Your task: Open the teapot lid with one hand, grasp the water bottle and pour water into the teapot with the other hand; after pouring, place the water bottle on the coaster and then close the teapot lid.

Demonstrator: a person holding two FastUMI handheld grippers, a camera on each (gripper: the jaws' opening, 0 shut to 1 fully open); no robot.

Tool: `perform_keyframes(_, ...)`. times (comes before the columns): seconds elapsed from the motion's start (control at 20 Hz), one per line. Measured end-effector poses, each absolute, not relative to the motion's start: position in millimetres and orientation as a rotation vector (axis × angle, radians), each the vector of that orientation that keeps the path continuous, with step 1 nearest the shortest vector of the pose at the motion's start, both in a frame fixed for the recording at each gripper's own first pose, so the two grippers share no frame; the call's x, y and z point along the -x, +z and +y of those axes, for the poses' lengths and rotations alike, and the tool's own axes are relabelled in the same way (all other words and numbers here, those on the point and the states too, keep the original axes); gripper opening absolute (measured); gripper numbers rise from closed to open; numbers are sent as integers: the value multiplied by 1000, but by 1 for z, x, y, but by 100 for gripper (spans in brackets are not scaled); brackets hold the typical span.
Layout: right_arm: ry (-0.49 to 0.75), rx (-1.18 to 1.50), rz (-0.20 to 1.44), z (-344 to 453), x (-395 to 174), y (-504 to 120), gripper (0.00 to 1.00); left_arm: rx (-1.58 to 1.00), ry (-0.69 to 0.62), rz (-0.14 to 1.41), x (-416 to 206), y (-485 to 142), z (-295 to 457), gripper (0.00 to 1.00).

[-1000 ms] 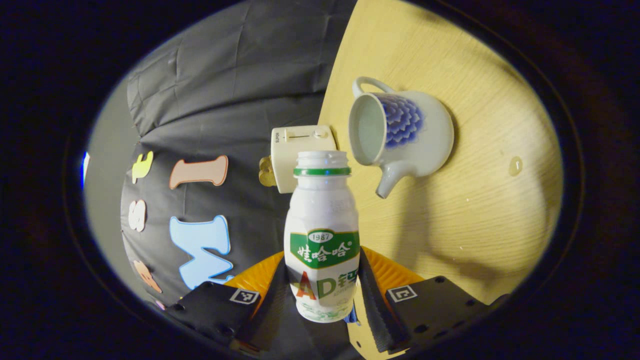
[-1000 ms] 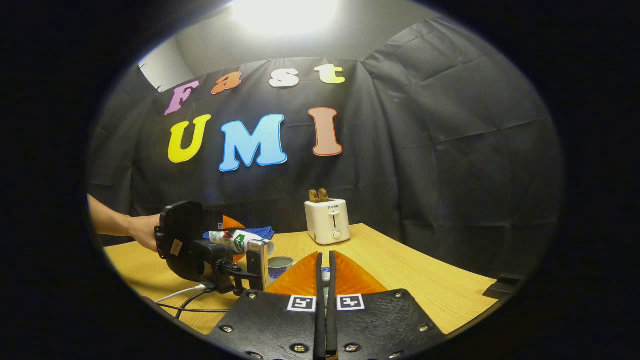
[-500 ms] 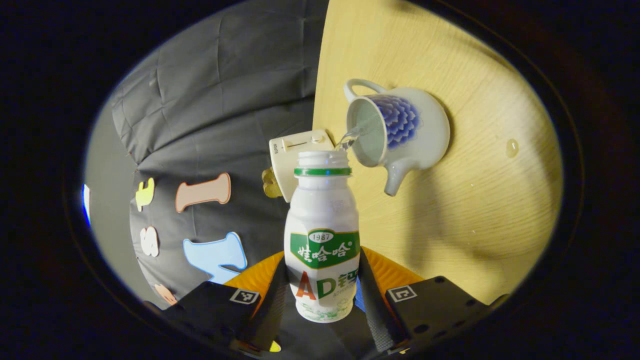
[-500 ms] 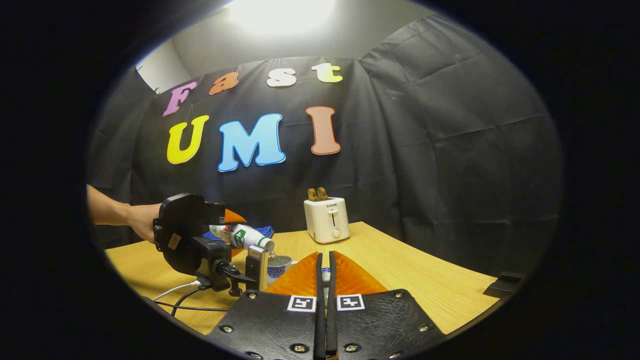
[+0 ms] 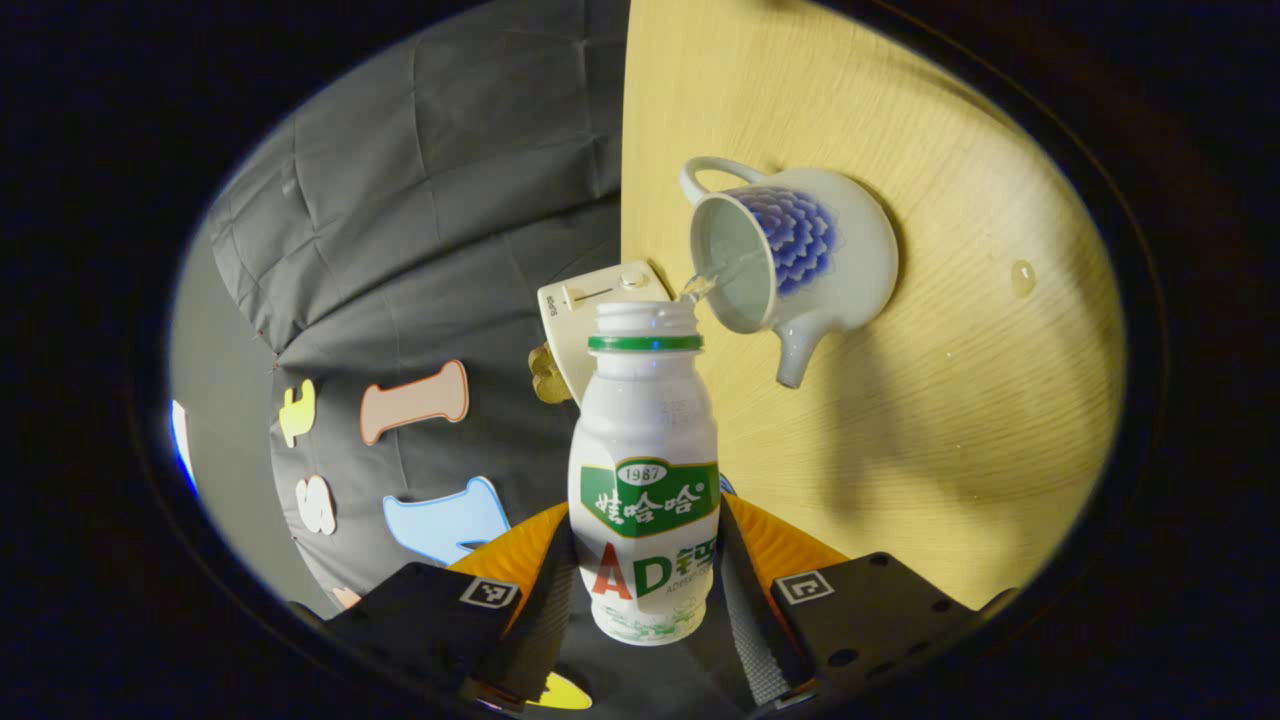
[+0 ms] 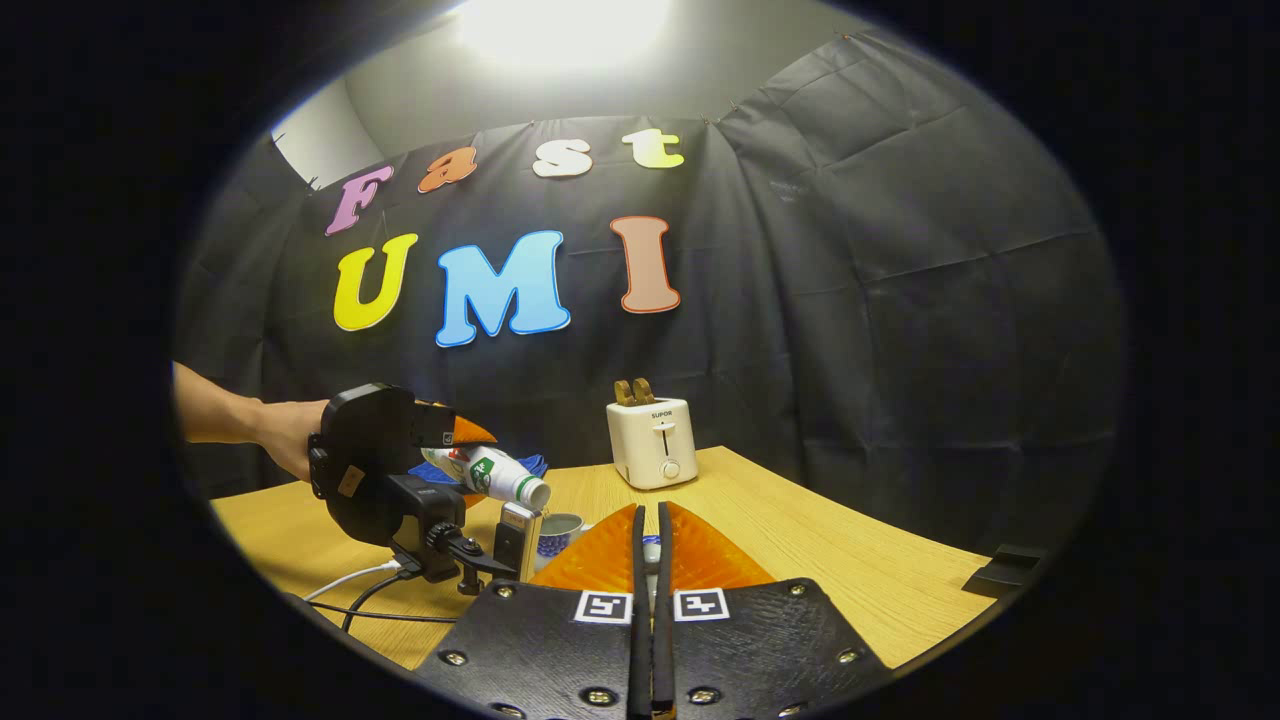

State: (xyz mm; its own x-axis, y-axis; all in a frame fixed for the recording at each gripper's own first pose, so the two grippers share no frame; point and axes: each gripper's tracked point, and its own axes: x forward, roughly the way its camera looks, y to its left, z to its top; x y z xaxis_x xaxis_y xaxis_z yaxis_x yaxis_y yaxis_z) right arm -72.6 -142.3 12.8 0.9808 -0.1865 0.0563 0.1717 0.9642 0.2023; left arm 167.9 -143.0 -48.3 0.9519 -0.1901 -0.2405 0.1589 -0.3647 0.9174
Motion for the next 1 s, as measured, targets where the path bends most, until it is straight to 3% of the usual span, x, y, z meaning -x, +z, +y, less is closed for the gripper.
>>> perform_keyframes(0.25,-183,-202,-78,-144,74,13,1,-1954,-371,-35,-167,-47,-146,78)
perform_keyframes(0.55,-182,-203,-78,-145,75,13,1,-2011,-362,-60,-163,-47,-147,82)
perform_keyframes(0.65,-184,-199,-77,-146,76,11,1,-2036,-369,-62,-162,-47,-147,78)
perform_keyframes(0.75,-183,-204,-72,-146,76,9,1,-2054,-368,-74,-161,-47,-148,83)
perform_keyframes(0.95,-187,-212,-74,-148,77,11,1,-2083,-381,-83,-158,-49,-150,83)
perform_keyframes(1.0,-189,-210,-79,-148,78,13,1,-2094,-385,-91,-157,-49,-151,74)
